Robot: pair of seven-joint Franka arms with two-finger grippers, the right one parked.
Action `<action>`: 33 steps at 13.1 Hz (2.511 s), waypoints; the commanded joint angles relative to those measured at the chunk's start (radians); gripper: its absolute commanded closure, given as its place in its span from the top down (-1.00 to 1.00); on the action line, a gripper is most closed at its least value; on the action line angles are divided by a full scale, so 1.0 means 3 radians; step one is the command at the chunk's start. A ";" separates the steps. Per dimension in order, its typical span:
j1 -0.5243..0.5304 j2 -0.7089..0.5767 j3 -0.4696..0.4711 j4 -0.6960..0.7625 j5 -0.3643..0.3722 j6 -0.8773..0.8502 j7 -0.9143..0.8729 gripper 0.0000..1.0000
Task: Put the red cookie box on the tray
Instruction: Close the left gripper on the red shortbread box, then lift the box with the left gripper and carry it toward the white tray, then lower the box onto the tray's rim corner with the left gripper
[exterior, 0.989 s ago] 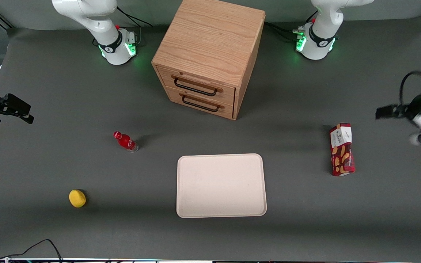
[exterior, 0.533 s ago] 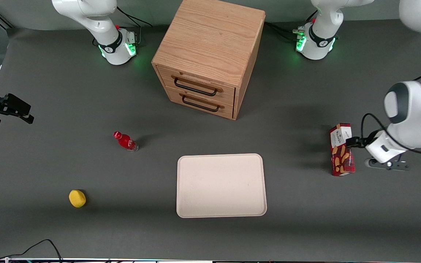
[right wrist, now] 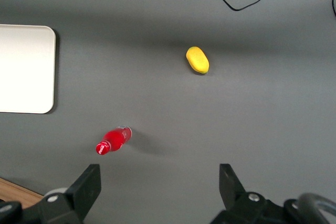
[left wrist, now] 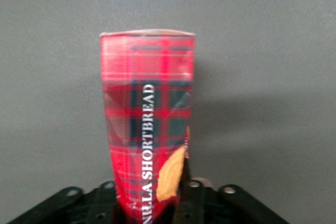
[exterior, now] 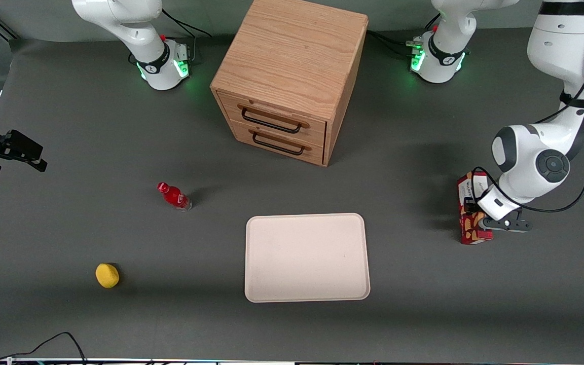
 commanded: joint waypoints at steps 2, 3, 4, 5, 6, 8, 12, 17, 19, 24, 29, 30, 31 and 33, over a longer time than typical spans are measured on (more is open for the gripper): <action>0.0007 -0.0204 0.0005 0.0030 -0.0067 -0.0269 0.0062 -1.00; 0.0007 -0.0286 0.0010 0.0152 -0.0123 -0.0539 0.0057 -1.00; 0.0007 -0.0373 0.0010 0.0356 -0.0225 -0.0911 0.0057 -1.00; 0.0002 -0.0434 0.0010 0.0647 -0.0276 -0.1380 0.0032 -1.00; -0.0003 -0.0455 0.0005 0.0989 -0.0277 -0.1891 -0.0050 -1.00; -0.0039 -0.0415 -0.0021 0.1816 -0.0272 -0.2874 -0.0391 -1.00; -0.0055 -0.0394 -0.0515 0.2664 -0.0272 -0.3594 -0.1331 -1.00; -0.0126 0.0014 -0.1441 0.2628 0.0019 -0.2784 -0.2534 -1.00; -0.0182 0.0366 -0.1646 0.2603 0.0310 -0.2272 -0.2790 -1.00; -0.0310 0.0935 -0.1718 0.2271 0.0964 -0.1019 -0.3225 -1.00; -0.0310 0.0966 -0.1718 0.2173 0.1053 -0.0848 -0.3303 -1.00; -0.0310 0.0966 -0.1718 0.2173 0.1048 -0.0848 -0.3303 -1.00; -0.0310 0.0966 -0.1718 0.2173 0.1053 -0.0848 -0.3303 -1.00; -0.0305 0.0966 -0.1718 0.2173 0.1048 -0.0848 -0.3303 -1.00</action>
